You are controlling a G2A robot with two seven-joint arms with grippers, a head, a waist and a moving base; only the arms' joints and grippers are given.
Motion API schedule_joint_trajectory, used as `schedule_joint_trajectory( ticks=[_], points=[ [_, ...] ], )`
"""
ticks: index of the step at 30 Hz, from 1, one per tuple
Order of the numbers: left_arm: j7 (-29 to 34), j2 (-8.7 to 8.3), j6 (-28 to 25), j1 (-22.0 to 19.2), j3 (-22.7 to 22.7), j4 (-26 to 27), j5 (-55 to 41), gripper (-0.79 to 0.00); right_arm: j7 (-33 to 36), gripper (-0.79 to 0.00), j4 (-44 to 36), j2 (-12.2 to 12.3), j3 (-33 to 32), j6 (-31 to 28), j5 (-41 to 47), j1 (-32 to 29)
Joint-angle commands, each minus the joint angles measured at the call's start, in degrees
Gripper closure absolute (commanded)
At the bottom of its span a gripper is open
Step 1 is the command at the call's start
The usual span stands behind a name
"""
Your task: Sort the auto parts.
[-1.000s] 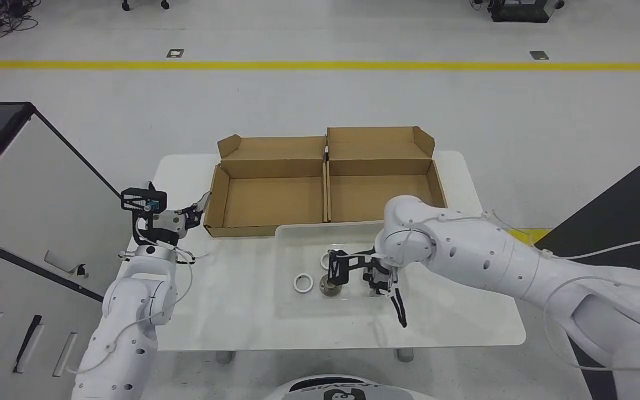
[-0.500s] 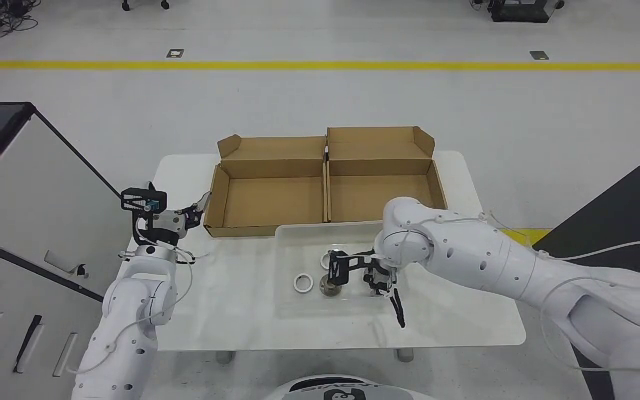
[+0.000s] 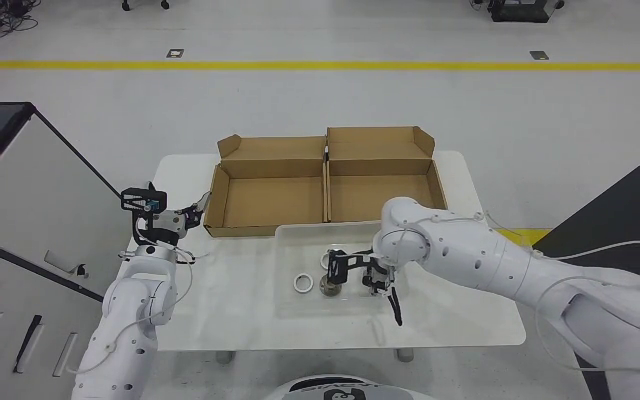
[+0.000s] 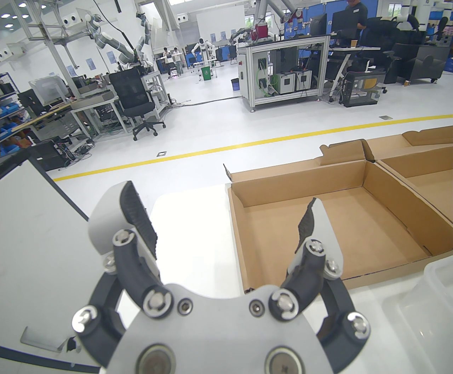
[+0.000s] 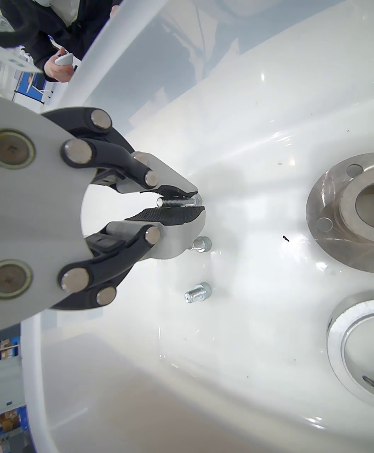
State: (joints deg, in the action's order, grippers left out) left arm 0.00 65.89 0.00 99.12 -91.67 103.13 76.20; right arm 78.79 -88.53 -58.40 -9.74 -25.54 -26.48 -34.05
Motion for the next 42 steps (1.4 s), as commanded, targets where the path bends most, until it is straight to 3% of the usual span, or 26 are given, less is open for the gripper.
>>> schedule_joint_trajectory(
  ticks=[1, 8, 16, 21, 29, 34, 42],
  points=[
    [0.0, 0.0, 0.0, 0.0, 0.0, 0.0, 0.0, -0.785, 0.0, 0.0, 0.7, -0.1, 0.0, 0.0, 0.4, 0.1],
    [0.0, 0.0, 0.0, 0.0, 0.0, 0.0, 0.0, -0.785, 0.1, 0.0, -0.6, 0.9, 0.0, 0.1, 5.1, 3.5],
    [0.0, 0.0, 0.0, 0.0, 0.0, 0.0, 0.0, -0.785, -2.2, 0.0, -4.4, 6.3, 0.0, -2.2, 15.3, 11.8],
    [0.0, 0.0, 0.0, 0.0, 0.0, 0.0, 0.0, -0.785, -7.9, 0.0, -2.8, 10.9, -0.3, -7.8, 22.0, 15.6],
    [0.0, 0.0, 0.0, 0.0, 0.0, 0.0, 0.0, -0.785, -21.9, 0.0, 0.4, 16.7, -1.9, -21.8, 32.5, 15.0],
    [0.0, 0.0, 0.0, 0.0, 0.0, 0.0, 0.0, -0.785, -32.1, 0.0, 1.6, 17.5, -1.8, -32.1, 36.4, 15.2],
    [0.0, 0.0, 0.0, 0.0, 0.0, 0.0, 0.0, -0.785, -32.5, 0.0, -2.2, 16.1, -6.8, -32.5, 48.4, 14.4]
  ],
)
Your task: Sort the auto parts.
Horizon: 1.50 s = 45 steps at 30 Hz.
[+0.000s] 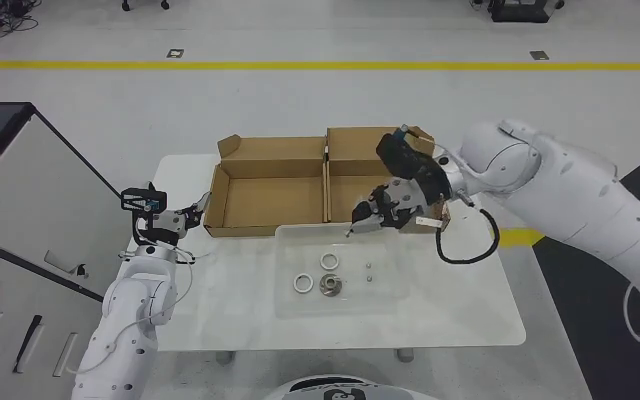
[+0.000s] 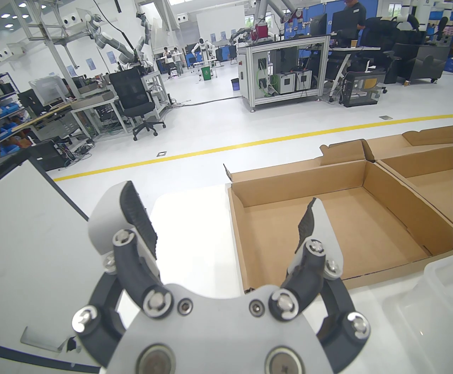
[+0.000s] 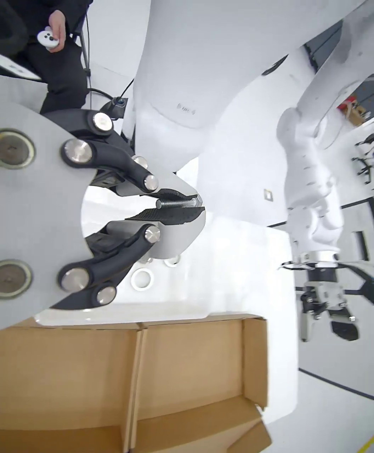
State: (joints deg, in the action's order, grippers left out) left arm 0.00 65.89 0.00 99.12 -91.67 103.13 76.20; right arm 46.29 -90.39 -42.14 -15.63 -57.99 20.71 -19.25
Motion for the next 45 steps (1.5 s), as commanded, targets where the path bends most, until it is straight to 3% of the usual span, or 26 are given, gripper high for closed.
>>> schedule_joint_trajectory(
  ticks=[1, 15, 19, 26, 30, 36, 45],
  points=[
    [0.0, 0.0, 0.0, 0.0, 0.0, 0.0, 0.0, -0.785, 0.0, 0.0, -0.5, -0.4, -1.6, 0.0, 1.8, -0.8],
    [0.0, 0.0, 0.0, 0.0, 0.0, 0.0, 0.0, -0.785, 0.0, 0.0, -2.1, -1.4, -4.2, 0.0, 1.1, -2.0],
    [0.0, 0.0, 0.0, 0.0, 0.0, 0.0, 0.0, -0.785, -4.2, 0.0, -0.8, -0.9, -6.5, 0.5, 1.8, -4.0],
    [0.0, 0.0, 0.0, 0.0, 0.0, 0.0, 0.0, -0.785, -6.1, 0.0, -2.1, 1.5, -14.1, 0.0, 10.1, -8.5],
    [0.0, 0.0, 0.0, 0.0, 0.0, 0.0, 0.0, -0.785, -5.0, 0.0, -4.5, 1.5, -18.5, 0.0, 17.5, -10.9],
    [0.0, 0.0, 0.0, 0.0, 0.0, 0.0, 0.0, -0.785, 0.0, 0.0, -5.5, -1.4, -22.8, 0.0, 27.4, -11.9],
    [0.0, 0.0, 0.0, 0.0, 0.0, 0.0, 0.0, -0.785, 0.0, 0.0, -5.2, -8.7, -23.9, 0.0, 35.7, -9.5]
  ],
)
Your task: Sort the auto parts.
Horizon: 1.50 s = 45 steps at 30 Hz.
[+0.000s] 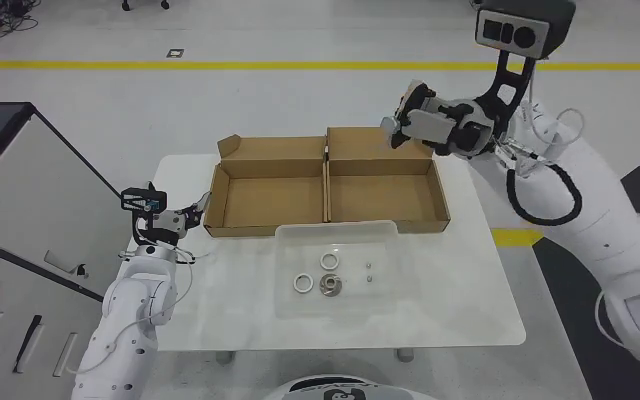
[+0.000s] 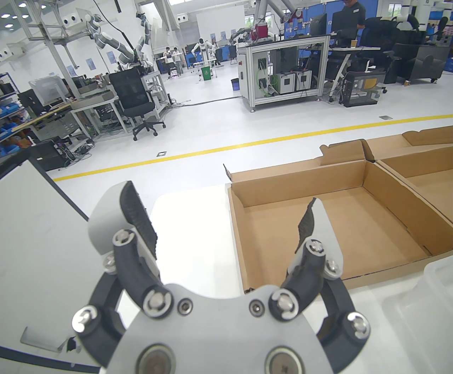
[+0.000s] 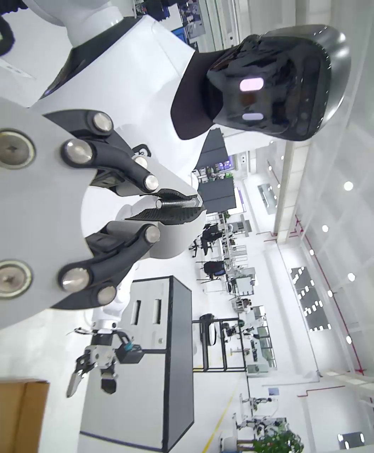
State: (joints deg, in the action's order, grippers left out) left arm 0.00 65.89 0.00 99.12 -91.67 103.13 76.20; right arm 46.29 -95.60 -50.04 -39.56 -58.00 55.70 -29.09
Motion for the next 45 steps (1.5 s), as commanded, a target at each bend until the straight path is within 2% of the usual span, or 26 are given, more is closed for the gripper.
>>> schedule_joint_trajectory(
  ticks=[1, 11, 20, 22, 30, 35, 41, 45],
  points=[
    [0.0, 0.0, 0.0, 0.0, 0.0, 0.0, 0.0, -0.785, 0.0, 0.0, 0.1, -1.6, 0.0, 0.0, 1.3, 0.7],
    [0.0, 0.0, 0.0, 0.0, 0.0, 0.0, 0.0, -0.785, 0.0, 0.0, -1.7, -8.9, 1.6, 0.0, 8.8, 3.2],
    [0.0, 0.0, 0.0, 0.0, 0.0, 0.0, 0.0, -0.785, 0.0, 0.0, -1.8, -9.1, 1.6, 0.0, 8.8, 3.3],
    [0.0, 0.0, 0.0, 0.0, 0.0, 0.0, 0.0, -0.785, -0.4, 0.0, -3.5, -9.1, 1.0, 0.8, 7.6, 1.7],
    [0.0, 0.0, 0.0, 0.0, 0.0, 0.0, 0.0, -0.785, 0.0, 0.0, -12.1, -10.5, -2.8, 0.0, 12.4, -4.4],
    [0.0, 0.0, 0.0, 0.0, 0.0, 0.0, 0.0, -0.785, 0.2, 0.0, -14.0, -11.7, -4.7, 0.2, 13.1, -6.8],
    [0.0, 0.0, 0.0, 0.0, 0.0, 0.0, 0.0, -0.785, 4.7, 0.0, -8.9, -12.0, -7.3, 4.8, 7.8, -8.6],
    [0.0, 0.0, 0.0, 0.0, 0.0, 0.0, 0.0, -0.785, 6.6, 0.0, -7.4, -11.7, -9.3, 10.5, 1.8, -8.9]
  ],
)
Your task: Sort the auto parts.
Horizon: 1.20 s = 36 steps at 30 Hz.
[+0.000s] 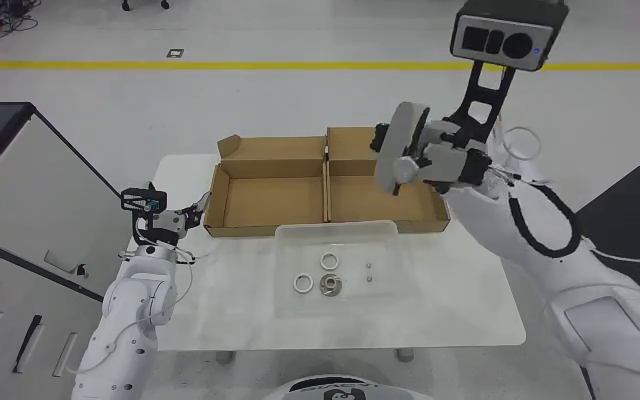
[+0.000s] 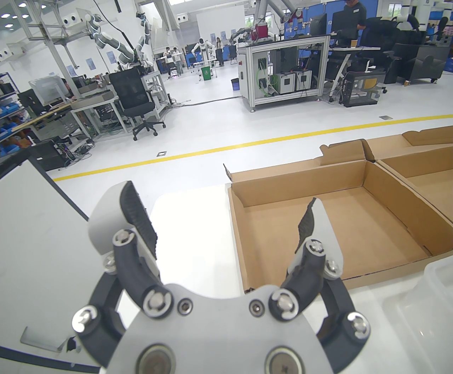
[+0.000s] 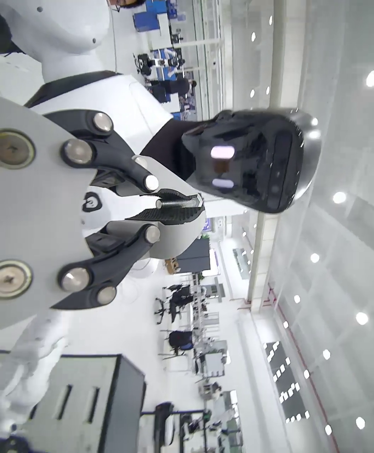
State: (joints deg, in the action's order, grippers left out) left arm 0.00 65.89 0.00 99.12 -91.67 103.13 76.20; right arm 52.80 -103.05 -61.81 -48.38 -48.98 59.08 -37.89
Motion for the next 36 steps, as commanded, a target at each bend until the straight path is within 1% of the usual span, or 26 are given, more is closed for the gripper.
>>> schedule_joint_trajectory(
  ticks=[1, 5, 8, 13, 17, 26, 30, 36],
  points=[
    [0.0, 0.0, 0.0, 0.0, 0.0, 0.0, 0.0, -0.785, 0.4, 0.0, 0.2, 0.1, -1.0, 3.0, -3.5, 0.0],
    [0.0, 0.0, 0.0, 0.0, 0.0, 0.0, 0.0, -0.785, -0.2, 0.0, -0.8, 0.1, -2.4, 6.4, -6.9, -1.0],
    [0.0, 0.0, 0.0, 0.0, 0.0, 0.0, 0.0, -0.785, -0.7, 0.0, -1.6, -0.2, -2.9, 6.2, -5.9, -2.1],
    [0.0, 0.0, 0.0, 0.0, 0.0, 0.0, 0.0, -0.785, 0.5, 0.0, -2.5, -1.2, -2.7, 2.0, 1.9, -3.8],
    [0.0, 0.0, 0.0, 0.0, 0.0, 0.0, 0.0, -0.785, 2.4, 0.0, -2.4, -2.1, -2.7, -0.1, 7.3, -4.8],
    [0.0, 0.0, 0.0, 0.0, 0.0, 0.0, 0.0, -0.785, 1.9, 0.0, -4.7, -4.1, -4.7, -0.6, 14.6, -7.9],
    [0.0, 0.0, 0.0, 0.0, 0.0, 0.0, 0.0, -0.785, 2.9, 0.0, -4.2, -4.9, -5.9, 0.4, 14.7, -8.8],
    [0.0, 0.0, 0.0, 0.0, 0.0, 0.0, 0.0, -0.785, 5.0, 0.0, -1.8, -5.6, -7.4, 2.8, 10.1, -8.9]
  ],
)
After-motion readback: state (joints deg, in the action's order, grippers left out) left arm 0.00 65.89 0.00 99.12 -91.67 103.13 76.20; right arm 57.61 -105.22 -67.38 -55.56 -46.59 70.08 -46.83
